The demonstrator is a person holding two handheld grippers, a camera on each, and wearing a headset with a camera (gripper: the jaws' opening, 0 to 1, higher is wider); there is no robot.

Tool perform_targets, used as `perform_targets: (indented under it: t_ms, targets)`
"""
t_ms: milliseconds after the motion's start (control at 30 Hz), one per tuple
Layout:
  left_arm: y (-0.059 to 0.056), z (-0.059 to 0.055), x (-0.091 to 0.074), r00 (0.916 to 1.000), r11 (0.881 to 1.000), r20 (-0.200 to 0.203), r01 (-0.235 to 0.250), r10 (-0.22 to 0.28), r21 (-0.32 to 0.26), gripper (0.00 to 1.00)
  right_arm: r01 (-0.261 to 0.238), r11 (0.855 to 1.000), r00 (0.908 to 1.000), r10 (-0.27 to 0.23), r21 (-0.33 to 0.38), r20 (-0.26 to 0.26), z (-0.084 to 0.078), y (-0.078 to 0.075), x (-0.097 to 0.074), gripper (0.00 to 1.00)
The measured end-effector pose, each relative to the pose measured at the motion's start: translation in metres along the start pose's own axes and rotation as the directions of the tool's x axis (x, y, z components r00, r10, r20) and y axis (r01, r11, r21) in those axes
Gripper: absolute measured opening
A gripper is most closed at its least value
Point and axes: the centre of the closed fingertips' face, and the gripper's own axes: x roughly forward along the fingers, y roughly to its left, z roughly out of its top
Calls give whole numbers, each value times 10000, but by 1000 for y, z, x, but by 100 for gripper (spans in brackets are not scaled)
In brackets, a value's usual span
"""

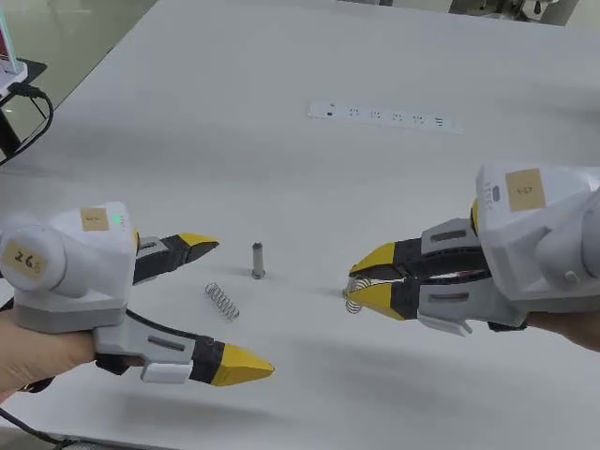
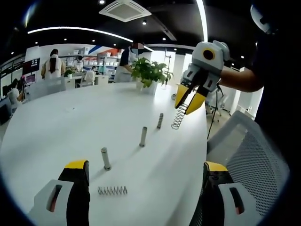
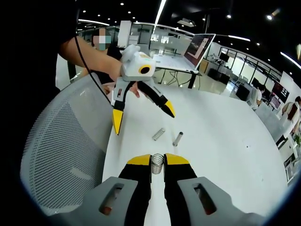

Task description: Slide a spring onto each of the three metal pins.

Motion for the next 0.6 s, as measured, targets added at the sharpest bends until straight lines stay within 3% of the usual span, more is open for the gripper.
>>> perform_targets:
  t_ms: [600]
  targets:
    - [7, -1, -7, 9995, 9993, 90, -297, 299, -221, 98, 289, 9992, 9990, -279, 279, -352, -25, -16, 6, 6]
